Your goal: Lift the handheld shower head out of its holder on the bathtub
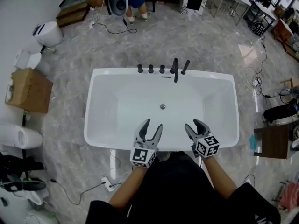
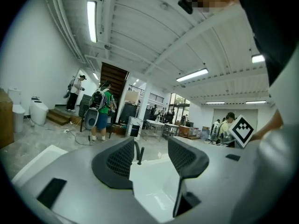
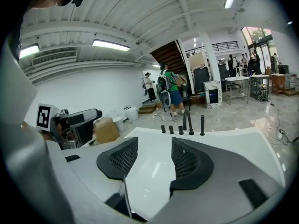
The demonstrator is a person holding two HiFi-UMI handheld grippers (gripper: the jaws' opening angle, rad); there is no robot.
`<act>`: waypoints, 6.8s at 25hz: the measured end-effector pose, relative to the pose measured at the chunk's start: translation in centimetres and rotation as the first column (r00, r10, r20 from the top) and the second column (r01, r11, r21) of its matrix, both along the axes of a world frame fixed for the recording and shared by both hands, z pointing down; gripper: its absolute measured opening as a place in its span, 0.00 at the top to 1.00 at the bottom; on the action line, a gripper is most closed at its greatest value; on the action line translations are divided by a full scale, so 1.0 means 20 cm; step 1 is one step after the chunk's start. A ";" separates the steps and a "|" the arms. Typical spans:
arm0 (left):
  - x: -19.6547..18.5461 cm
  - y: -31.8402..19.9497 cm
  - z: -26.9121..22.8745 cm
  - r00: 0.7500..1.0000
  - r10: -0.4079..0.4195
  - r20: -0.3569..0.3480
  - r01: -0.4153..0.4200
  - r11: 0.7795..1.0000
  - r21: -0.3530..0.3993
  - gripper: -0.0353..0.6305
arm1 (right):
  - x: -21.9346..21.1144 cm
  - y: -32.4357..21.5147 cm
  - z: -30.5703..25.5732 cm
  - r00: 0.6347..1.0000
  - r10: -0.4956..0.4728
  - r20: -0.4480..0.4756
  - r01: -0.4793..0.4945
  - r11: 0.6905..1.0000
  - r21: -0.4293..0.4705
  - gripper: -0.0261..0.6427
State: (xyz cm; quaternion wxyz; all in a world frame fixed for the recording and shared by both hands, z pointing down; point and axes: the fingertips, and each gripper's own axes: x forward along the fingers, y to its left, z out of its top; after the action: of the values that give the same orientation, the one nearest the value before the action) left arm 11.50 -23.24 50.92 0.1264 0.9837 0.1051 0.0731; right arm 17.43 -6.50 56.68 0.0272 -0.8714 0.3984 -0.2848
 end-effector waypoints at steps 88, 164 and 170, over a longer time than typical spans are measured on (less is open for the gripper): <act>0.92 0.23 0.80 0.988 -0.060 0.142 0.074 0.993 -0.096 0.91 | 2.49 -0.26 1.41 0.988 0.152 -0.011 -0.152 0.972 -0.178 0.73; 0.50 -0.31 -0.40 0.984 -0.136 -0.112 0.145 0.986 0.077 0.92 | 2.17 -0.31 -0.42 0.960 0.060 -0.274 -0.100 0.986 -0.133 0.80; 0.50 -0.29 -0.37 0.986 -0.134 -0.103 0.142 0.987 0.077 0.92 | 2.18 -0.30 -0.38 0.959 0.042 -0.281 -0.088 0.984 -0.153 0.80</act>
State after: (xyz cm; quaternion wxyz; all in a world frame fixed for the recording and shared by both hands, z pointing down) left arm 21.59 -28.95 43.49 0.0843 0.9954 0.0396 0.0203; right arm 61.11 -12.59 49.06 -0.0910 -0.9145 0.3447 -0.1912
